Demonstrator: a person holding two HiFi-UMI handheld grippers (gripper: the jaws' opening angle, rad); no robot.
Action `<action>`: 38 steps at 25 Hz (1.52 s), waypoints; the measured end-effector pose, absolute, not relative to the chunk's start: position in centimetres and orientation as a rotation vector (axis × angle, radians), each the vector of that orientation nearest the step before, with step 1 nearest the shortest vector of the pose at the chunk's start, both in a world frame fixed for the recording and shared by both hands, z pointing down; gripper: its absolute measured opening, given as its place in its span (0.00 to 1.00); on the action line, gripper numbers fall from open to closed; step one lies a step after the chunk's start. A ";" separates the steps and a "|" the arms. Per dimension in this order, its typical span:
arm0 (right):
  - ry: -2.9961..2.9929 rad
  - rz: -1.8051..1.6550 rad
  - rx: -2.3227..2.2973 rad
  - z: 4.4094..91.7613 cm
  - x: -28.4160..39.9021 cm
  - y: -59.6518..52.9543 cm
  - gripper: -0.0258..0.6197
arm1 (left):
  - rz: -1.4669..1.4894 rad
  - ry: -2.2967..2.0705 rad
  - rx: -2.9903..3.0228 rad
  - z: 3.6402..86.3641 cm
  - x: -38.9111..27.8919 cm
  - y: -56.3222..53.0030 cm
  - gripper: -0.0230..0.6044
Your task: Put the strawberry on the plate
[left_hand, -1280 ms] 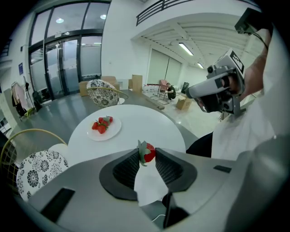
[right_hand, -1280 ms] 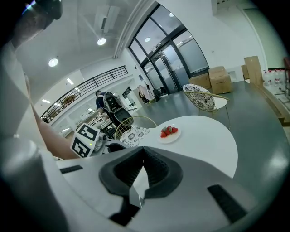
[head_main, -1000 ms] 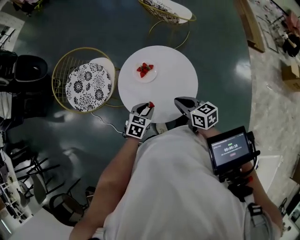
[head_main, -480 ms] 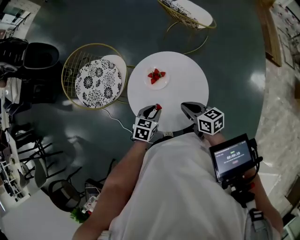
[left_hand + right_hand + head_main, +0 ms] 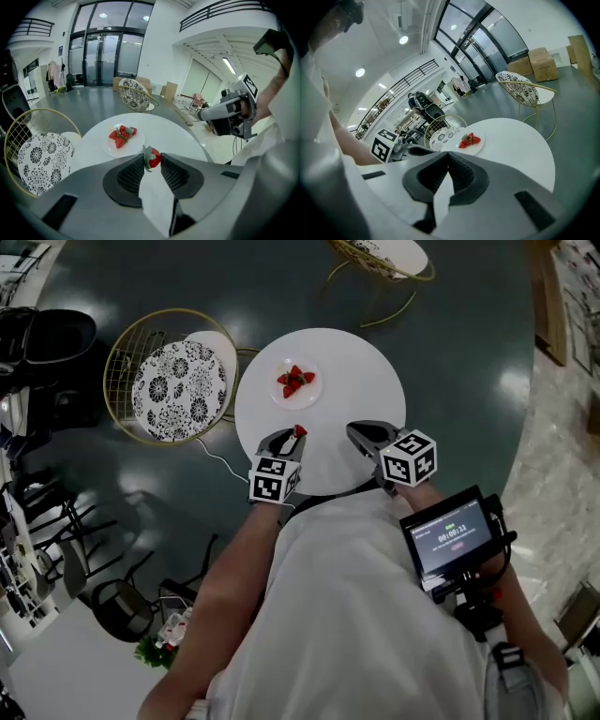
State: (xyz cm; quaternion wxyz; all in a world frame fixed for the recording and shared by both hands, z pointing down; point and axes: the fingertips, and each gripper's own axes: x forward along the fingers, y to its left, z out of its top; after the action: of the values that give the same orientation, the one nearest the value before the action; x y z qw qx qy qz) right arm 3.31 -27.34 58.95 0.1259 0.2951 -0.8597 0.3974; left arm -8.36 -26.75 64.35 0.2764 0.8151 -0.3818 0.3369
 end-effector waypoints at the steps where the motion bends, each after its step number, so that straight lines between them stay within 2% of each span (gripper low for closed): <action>1: -2.502 1.162 0.849 59.1 3.5 -27.6 0.05 | 0.902 -1.035 2.179 64.4 -8.3 -27.1 0.22; 16: -2.425 1.269 0.714 63.7 8.2 -31.0 0.05 | 0.849 -1.157 1.987 68.9 -5.0 -33.5 0.22; 30: -2.394 1.284 0.698 63.9 8.6 -29.6 0.05 | 0.680 -1.279 1.788 71.0 -7.2 -36.0 0.22; 38: -2.378 1.295 0.722 64.3 9.0 -29.3 0.05 | 0.745 -1.315 1.722 72.7 -7.8 -36.3 0.23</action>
State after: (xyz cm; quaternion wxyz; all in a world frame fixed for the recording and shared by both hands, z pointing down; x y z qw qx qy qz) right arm 9.03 -29.30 64.31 0.1690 0.2538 -0.8364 0.4554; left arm -7.80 -36.34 72.69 0.4125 0.6845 -0.5230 0.2963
